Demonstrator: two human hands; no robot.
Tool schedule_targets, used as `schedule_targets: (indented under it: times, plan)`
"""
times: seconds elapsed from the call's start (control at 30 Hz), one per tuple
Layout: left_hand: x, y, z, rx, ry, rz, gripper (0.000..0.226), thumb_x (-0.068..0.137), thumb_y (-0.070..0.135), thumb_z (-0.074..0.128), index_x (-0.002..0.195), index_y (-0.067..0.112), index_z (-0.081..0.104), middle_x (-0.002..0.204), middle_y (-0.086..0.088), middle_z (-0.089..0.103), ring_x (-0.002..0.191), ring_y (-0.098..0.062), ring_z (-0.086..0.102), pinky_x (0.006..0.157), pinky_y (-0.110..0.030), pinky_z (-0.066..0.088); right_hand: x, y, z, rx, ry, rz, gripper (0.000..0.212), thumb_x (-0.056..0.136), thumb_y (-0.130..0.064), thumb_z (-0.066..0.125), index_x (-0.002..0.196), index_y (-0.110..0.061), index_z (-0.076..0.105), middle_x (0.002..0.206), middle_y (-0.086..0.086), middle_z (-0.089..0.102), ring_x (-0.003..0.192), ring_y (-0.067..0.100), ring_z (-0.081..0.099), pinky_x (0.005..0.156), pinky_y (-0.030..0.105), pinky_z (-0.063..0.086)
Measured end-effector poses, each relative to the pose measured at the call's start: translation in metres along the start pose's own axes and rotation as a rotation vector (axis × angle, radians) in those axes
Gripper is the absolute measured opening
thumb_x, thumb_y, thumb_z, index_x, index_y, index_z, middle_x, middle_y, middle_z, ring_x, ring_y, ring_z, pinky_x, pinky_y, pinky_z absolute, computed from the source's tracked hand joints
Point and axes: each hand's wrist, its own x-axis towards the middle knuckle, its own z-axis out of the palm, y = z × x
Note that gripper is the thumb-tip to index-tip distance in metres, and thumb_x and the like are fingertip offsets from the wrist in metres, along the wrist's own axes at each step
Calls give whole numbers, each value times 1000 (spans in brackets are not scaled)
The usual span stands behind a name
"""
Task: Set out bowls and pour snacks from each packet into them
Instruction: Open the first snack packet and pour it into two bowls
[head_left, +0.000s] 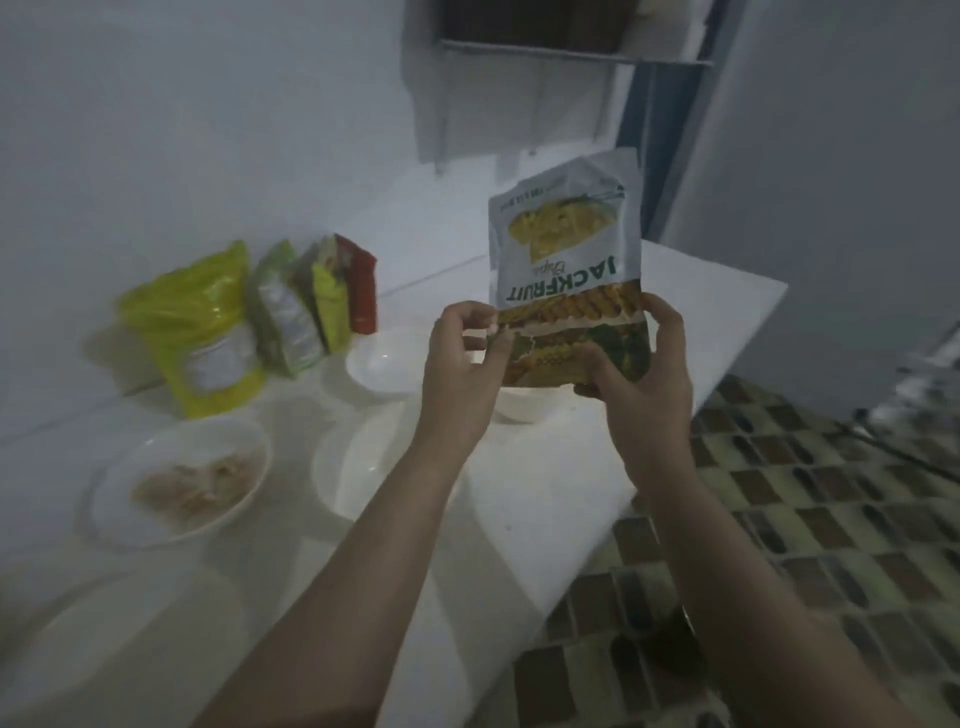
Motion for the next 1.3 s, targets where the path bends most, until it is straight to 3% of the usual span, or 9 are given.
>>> schedule_targets:
  times: [0.17,0.3,0.5,0.67,0.77,0.93,1.07,1.2,1.3]
  plan:
    - [-5,6,118,-9,-211,8,15,96,26,57,109,25,49,105,16,55,91,-2,57,66,-10,49,30,40,-107,-49,169,13,47,93,-14,65,133,-26,44,112,-6,67,95,6,70,70,36,62]
    - [-7,-4,208,-36,-317,3,14,96,25,55,109,23,49,107,8,58,91,-7,59,67,-12,48,56,74,-184,-169,248,2,44,93,-17,65,131,-27,47,104,-19,64,98,6,68,77,40,62]
    - [-27,-27,348,-75,-454,-51,15,97,22,55,112,21,50,105,8,58,94,-11,59,69,-13,46,91,124,-309,-341,275,55,49,93,-20,65,136,-29,43,113,-12,63,101,10,67,79,44,61]
    - [-49,-65,422,-48,-523,-150,14,97,22,55,110,23,51,104,12,57,85,13,56,68,-6,43,94,170,-371,-441,263,166,49,93,-18,63,135,-34,43,99,-22,62,91,13,68,72,47,60]
    - [-62,-93,450,-5,-579,-212,12,97,21,55,108,24,51,100,16,56,82,17,53,65,-2,42,87,207,-394,-459,256,277,47,95,-19,61,135,-34,43,101,-23,62,91,7,67,73,46,60]
    - [-77,-152,486,86,-673,-344,10,97,19,54,106,20,52,97,14,54,87,6,52,57,-1,41,73,290,-417,-400,285,516,47,92,-26,62,132,-42,44,113,-8,65,98,14,67,76,46,60]
    - [-90,-222,502,217,-747,-436,13,97,21,54,110,20,52,95,14,54,85,5,51,65,-11,38,54,373,-423,-245,344,790,52,88,-23,68,135,-33,48,111,-12,63,101,20,68,81,47,60]
    - [-123,-316,513,329,-802,-523,12,96,23,54,108,24,50,95,14,54,86,-3,53,67,-23,39,12,480,-425,-36,375,1079,55,88,-9,67,138,-20,46,126,10,59,94,31,70,72,45,62]
    - [-156,-395,525,369,-822,-578,16,97,18,53,113,16,51,104,4,56,85,-5,51,64,-19,37,-22,566,-419,53,422,1221,50,89,1,63,135,-5,46,124,21,57,93,36,68,60,33,61]
